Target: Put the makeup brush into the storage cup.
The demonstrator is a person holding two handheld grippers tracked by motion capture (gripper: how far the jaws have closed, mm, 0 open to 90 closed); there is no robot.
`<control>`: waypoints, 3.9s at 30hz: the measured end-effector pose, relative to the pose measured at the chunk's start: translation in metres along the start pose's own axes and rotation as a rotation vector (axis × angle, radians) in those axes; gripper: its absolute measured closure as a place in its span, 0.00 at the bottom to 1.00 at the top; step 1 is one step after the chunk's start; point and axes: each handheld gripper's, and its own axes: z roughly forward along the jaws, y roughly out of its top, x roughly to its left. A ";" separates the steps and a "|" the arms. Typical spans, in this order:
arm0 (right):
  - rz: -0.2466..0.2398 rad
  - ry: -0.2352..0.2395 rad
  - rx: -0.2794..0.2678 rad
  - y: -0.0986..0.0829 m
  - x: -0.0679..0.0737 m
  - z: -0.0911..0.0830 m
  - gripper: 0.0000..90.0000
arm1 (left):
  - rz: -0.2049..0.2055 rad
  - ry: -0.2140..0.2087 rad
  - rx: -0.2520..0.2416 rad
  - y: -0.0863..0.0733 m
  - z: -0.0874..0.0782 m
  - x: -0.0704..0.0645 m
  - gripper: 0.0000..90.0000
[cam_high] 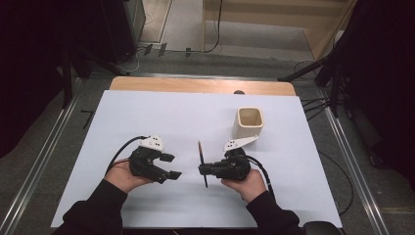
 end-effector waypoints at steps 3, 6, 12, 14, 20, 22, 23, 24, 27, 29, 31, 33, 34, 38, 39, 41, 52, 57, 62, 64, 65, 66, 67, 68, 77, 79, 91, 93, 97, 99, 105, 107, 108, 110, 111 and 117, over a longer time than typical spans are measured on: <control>0.000 -0.005 -0.004 0.000 0.000 -0.001 0.94 | 0.014 0.015 0.012 -0.001 0.000 -0.001 0.34; 0.000 -0.012 -0.005 0.000 -0.001 -0.003 0.94 | 0.033 0.030 0.020 -0.001 -0.001 -0.003 0.34; -0.007 -0.037 -0.009 0.001 -0.002 -0.006 0.94 | 0.046 0.050 0.031 -0.006 -0.004 -0.004 0.33; -0.008 -0.040 -0.012 0.002 -0.003 -0.007 0.94 | 0.047 0.052 0.033 -0.008 -0.005 -0.004 0.33; -0.013 -0.065 -0.021 0.003 -0.003 -0.012 0.94 | 0.041 0.054 0.035 -0.013 -0.008 -0.005 0.33; -0.015 -0.077 -0.025 0.004 -0.003 -0.015 0.94 | 0.038 0.055 0.036 -0.014 -0.008 -0.005 0.33; -0.014 -0.080 -0.029 0.004 -0.003 -0.016 0.94 | 0.039 0.058 0.035 -0.014 -0.008 -0.006 0.33; -0.016 -0.086 -0.031 0.005 -0.004 -0.017 0.94 | 0.036 0.057 0.034 -0.015 -0.009 -0.006 0.33; -0.024 -0.101 -0.035 0.006 -0.004 -0.020 0.94 | 0.031 0.054 0.032 -0.016 -0.009 -0.006 0.33; -0.026 -0.107 -0.037 0.007 -0.004 -0.022 0.94 | 0.027 0.051 0.027 -0.016 -0.009 -0.005 0.32; -0.030 -0.114 -0.038 0.008 -0.004 -0.023 0.94 | 0.025 0.048 0.025 -0.016 -0.009 -0.005 0.29; -0.031 -0.123 -0.040 0.009 -0.004 -0.025 0.94 | 0.029 0.041 0.020 -0.016 -0.009 -0.005 0.29; -0.032 -0.125 -0.041 0.009 -0.004 -0.026 0.94 | 0.032 0.038 0.017 -0.017 -0.009 -0.006 0.28; -0.038 -0.139 -0.048 0.012 -0.005 -0.031 0.94 | 0.032 0.037 0.021 -0.017 -0.009 -0.005 0.27; -0.036 -0.140 -0.050 0.013 -0.005 -0.032 0.94 | 0.034 0.043 0.024 -0.017 -0.008 -0.005 0.27; -0.041 -0.146 -0.054 0.015 -0.005 -0.034 0.94 | 0.035 0.045 0.030 -0.017 -0.008 -0.005 0.27; -0.054 -0.182 -0.069 0.023 -0.008 -0.043 0.94 | 0.029 0.055 0.026 -0.018 -0.009 -0.004 0.27; -0.063 -0.197 -0.080 0.028 -0.009 -0.047 0.94 | 0.024 0.061 0.024 -0.018 -0.009 -0.003 0.26; -0.066 -0.219 -0.091 0.036 -0.011 -0.051 0.94 | 0.017 0.061 0.016 -0.018 -0.009 -0.002 0.27; -0.067 -0.224 -0.096 0.039 -0.011 -0.053 0.94 | 0.019 0.063 0.023 -0.018 -0.010 -0.001 0.27; -0.070 -0.229 -0.100 0.040 -0.012 -0.054 0.94 | 0.018 0.064 0.022 -0.018 -0.010 -0.001 0.27; -0.070 -0.232 -0.102 0.041 -0.012 -0.055 0.94 | 0.018 0.065 0.023 -0.018 -0.010 -0.001 0.27; -0.070 -0.235 -0.105 0.042 -0.012 -0.056 0.94 | 0.017 0.065 0.022 -0.019 -0.010 -0.001 0.27; -0.074 -0.239 -0.107 0.043 -0.012 -0.056 0.94 | 0.017 0.067 0.023 -0.019 -0.010 -0.001 0.27; -0.088 -0.278 -0.127 0.054 -0.009 -0.065 0.94 | 0.024 0.078 0.022 -0.020 -0.011 -0.001 0.27; -0.090 -0.283 -0.139 0.057 -0.010 -0.068 0.94 | 0.022 0.081 0.021 -0.020 -0.011 -0.001 0.27; -0.087 -0.328 -0.164 0.069 -0.016 -0.081 0.94 | 0.036 0.113 0.010 -0.025 -0.016 -0.002 0.27; -0.087 -0.330 -0.165 0.070 -0.017 -0.082 0.94 | 0.039 0.117 0.011 -0.027 -0.017 -0.001 0.27; -0.080 -0.334 -0.173 0.074 -0.022 -0.084 0.94 | 0.037 0.127 0.009 -0.033 -0.022 -0.001 0.27; -0.081 -0.339 -0.174 0.075 -0.023 -0.085 0.94 | 0.033 0.133 0.005 -0.036 -0.024 -0.001 0.27; -0.080 -0.347 -0.194 0.081 -0.025 -0.090 0.94 | 0.024 0.145 0.007 -0.043 -0.028 -0.001 0.27; -0.075 -0.348 -0.204 0.082 -0.025 -0.091 0.94 | 0.026 0.150 0.010 -0.044 -0.030 -0.001 0.27; -0.080 -0.356 -0.206 0.083 -0.025 -0.092 0.94 | 0.025 0.151 0.008 -0.045 -0.030 -0.001 0.27; -0.087 -0.366 -0.211 0.086 -0.026 -0.094 0.94 | 0.023 0.156 0.006 -0.046 -0.031 -0.001 0.27; -0.083 -0.369 -0.215 0.086 -0.026 -0.095 0.94 | 0.021 0.157 0.005 -0.047 -0.032 -0.001 0.27; -0.072 -0.396 -0.231 0.092 -0.032 -0.105 0.94 | 0.018 0.159 0.004 -0.051 -0.034 -0.001 0.27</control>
